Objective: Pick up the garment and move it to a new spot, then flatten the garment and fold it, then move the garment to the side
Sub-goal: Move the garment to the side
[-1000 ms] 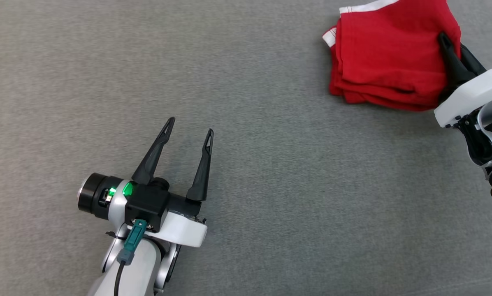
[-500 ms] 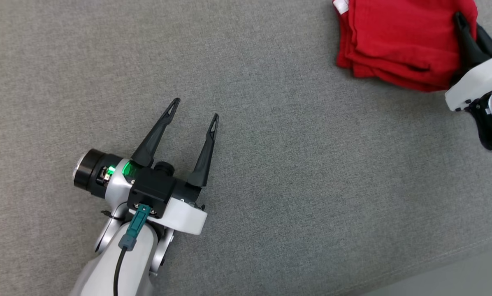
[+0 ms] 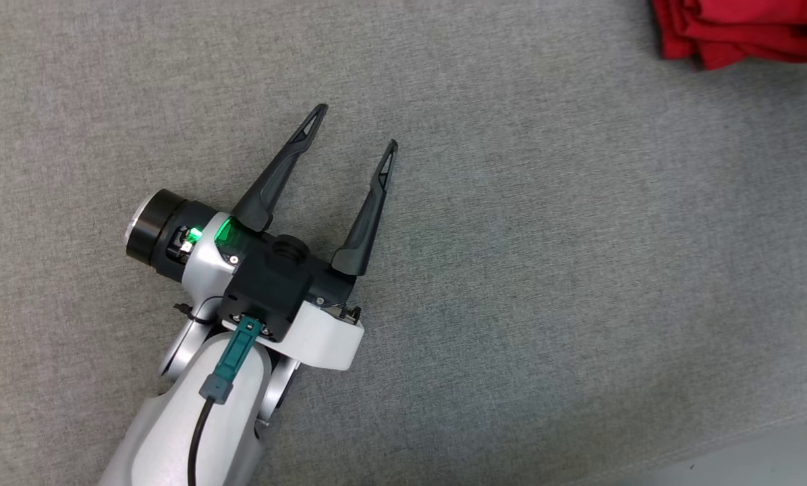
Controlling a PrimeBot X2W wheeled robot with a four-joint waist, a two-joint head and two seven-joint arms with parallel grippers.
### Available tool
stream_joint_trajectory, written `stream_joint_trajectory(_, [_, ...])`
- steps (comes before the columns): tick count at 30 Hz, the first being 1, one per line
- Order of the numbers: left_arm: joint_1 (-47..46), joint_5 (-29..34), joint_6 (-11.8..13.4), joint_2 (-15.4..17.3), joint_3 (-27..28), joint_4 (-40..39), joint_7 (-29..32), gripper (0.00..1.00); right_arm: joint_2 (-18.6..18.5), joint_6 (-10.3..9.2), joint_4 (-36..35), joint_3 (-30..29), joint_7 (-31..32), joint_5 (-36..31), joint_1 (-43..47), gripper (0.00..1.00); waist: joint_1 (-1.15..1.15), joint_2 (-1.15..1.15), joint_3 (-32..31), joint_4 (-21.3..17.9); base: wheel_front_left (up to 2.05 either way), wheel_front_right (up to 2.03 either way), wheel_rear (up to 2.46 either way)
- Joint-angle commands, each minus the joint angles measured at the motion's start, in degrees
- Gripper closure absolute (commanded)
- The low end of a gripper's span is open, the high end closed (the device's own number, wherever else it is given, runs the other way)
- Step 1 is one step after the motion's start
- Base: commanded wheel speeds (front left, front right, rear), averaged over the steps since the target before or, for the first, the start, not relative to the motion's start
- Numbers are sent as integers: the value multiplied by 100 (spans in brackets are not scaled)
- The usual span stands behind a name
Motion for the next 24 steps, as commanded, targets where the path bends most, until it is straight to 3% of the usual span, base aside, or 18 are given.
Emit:
stream_joint_trajectory(1, [-65, 36, -3, 37, 6, 6, 29, 0, -76, -1, 26, 17, -34, -82, -80, 100, 0, 0, 90, 74, 0, 0, 0])
stream_joint_trajectory(8, [-140, 89, 27, 85, -58, -176, 68, 0, -296, -1, 129, -83, -34, -352, -326, 100, 0, 0, 190, 152, 0, 0, 0])
stream_joint_trajectory(17, [-167, 96, 55, 96, -142, -275, 82, 0, -274, -1, 597, -295, -35, -605, -173, 100, 0, 0, 152, 264, 0, 0, 0])
stream_joint_trajectory(19, [-168, 93, 66, 102, -155, -303, 94, 0, -238, -1, 731, -357, -35, -682, -175, 53, 0, 0, 153, 286, 0, 0, 0])
stream_joint_trajectory(20, [-169, 92, 75, 107, -160, -310, 90, 0, -229, -1, 773, -401, -35, -731, -192, 15, 0, 0, 152, 294, 0, 0, 0])
stream_joint_trajectory(21, [-170, 88, 81, 112, -165, -313, 91, 0, -230, -1, 827, -462, -35, -774, -215, 0, 0, 0, 147, 302, 0, 0, 0])
stream_joint_trajectory(24, [-162, 63, 108, 105, -177, -304, 78, 0, -296, -1, 921, -775, -35, -1095, -364, 0, 0, 0, 94, 322, 0, 0, 0])
